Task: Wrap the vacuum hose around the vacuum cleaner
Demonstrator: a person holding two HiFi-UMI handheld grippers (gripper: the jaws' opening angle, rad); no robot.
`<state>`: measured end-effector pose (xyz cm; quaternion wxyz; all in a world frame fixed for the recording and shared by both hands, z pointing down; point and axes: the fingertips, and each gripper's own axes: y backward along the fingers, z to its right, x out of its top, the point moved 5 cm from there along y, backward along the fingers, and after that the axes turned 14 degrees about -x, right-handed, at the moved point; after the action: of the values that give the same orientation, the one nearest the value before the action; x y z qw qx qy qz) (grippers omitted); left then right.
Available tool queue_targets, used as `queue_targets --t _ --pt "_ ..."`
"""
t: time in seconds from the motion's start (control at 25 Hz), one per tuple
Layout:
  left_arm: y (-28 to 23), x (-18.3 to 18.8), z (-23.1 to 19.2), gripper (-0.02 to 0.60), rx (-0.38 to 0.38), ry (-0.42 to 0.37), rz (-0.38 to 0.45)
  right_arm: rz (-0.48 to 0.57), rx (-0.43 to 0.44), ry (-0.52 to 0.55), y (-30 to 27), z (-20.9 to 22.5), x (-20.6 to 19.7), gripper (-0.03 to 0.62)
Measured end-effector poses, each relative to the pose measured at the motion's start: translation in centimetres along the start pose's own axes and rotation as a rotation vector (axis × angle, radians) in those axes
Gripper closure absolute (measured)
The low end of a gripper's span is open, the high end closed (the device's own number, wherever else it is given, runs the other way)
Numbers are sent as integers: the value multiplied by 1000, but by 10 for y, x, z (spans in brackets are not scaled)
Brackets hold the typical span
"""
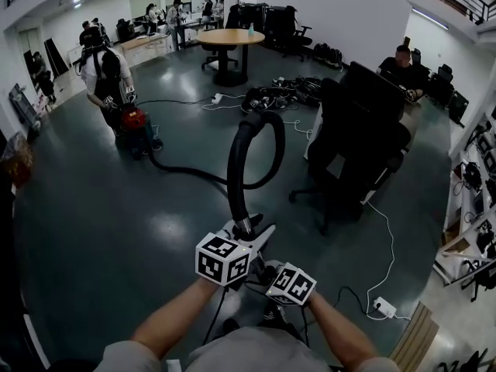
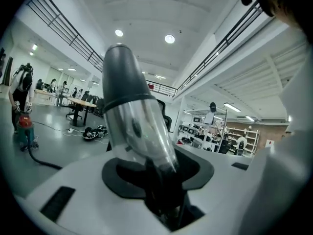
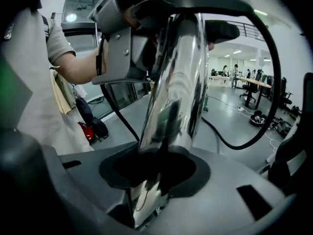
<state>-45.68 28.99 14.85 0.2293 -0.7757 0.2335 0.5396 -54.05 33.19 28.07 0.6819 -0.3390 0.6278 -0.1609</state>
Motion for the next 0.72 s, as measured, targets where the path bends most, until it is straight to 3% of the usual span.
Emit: queue_targets --t 0.16,0.28,0.44,0.72 --pt "-14 5 -5 459 1 110 74 33 56 -36 3 9 -3 450" --pt "-28 8 -10 487 10 176 145 87 51 -84 7 24 -10 450" --pt "-57 19 -12 499 26 158 178 182 47 -149 18 48 -13 450" --pt "-99 36 -21 499 68 125 180 235 12 -234 29 93 -30 440"
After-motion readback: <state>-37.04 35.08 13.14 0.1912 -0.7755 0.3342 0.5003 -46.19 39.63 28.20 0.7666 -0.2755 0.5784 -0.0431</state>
